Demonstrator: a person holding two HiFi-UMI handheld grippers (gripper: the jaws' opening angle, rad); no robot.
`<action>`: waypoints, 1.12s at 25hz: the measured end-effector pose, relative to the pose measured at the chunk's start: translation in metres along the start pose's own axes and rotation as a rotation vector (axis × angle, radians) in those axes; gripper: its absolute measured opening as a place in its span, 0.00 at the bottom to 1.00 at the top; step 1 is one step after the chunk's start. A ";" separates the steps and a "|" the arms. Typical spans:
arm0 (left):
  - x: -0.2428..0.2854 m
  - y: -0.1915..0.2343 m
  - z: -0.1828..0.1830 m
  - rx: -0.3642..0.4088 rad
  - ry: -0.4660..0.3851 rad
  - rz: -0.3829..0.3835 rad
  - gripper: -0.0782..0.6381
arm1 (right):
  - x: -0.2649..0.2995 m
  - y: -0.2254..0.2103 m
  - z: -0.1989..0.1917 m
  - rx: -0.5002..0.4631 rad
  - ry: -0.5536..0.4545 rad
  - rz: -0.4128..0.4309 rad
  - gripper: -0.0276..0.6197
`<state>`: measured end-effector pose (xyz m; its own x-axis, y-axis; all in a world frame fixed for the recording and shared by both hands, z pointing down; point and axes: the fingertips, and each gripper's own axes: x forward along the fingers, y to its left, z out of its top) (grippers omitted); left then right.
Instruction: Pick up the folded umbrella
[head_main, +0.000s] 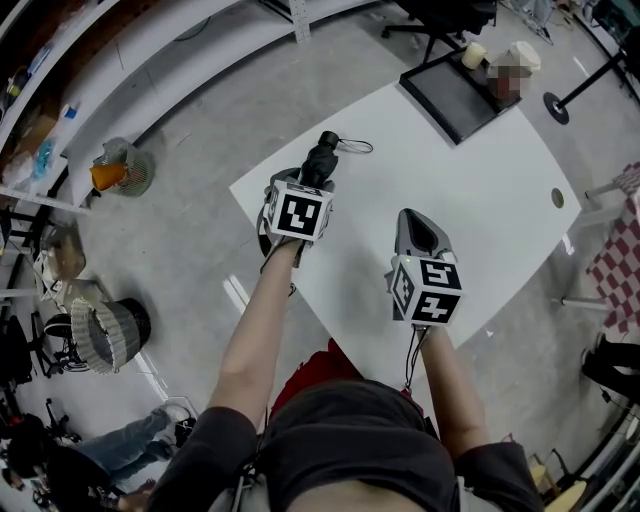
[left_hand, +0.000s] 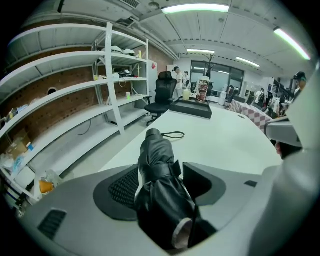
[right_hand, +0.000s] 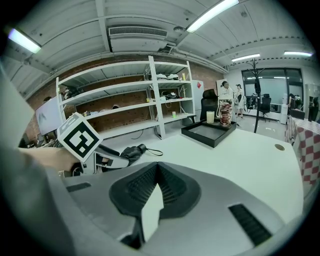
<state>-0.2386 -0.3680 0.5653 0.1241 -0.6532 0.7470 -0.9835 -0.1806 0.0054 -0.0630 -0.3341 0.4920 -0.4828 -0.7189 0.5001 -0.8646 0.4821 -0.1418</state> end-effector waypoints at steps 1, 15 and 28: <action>0.002 0.000 -0.002 0.002 0.007 0.003 0.48 | 0.001 -0.001 -0.001 0.001 0.003 -0.001 0.07; 0.017 0.003 -0.013 -0.023 0.108 -0.007 0.48 | 0.011 -0.007 -0.006 0.017 0.024 -0.007 0.07; 0.024 0.005 -0.018 0.012 0.148 0.027 0.44 | 0.011 -0.007 -0.008 0.020 0.028 -0.010 0.07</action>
<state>-0.2425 -0.3712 0.5953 0.0765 -0.5427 0.8364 -0.9845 -0.1738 -0.0227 -0.0605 -0.3411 0.5053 -0.4707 -0.7091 0.5250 -0.8719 0.4648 -0.1539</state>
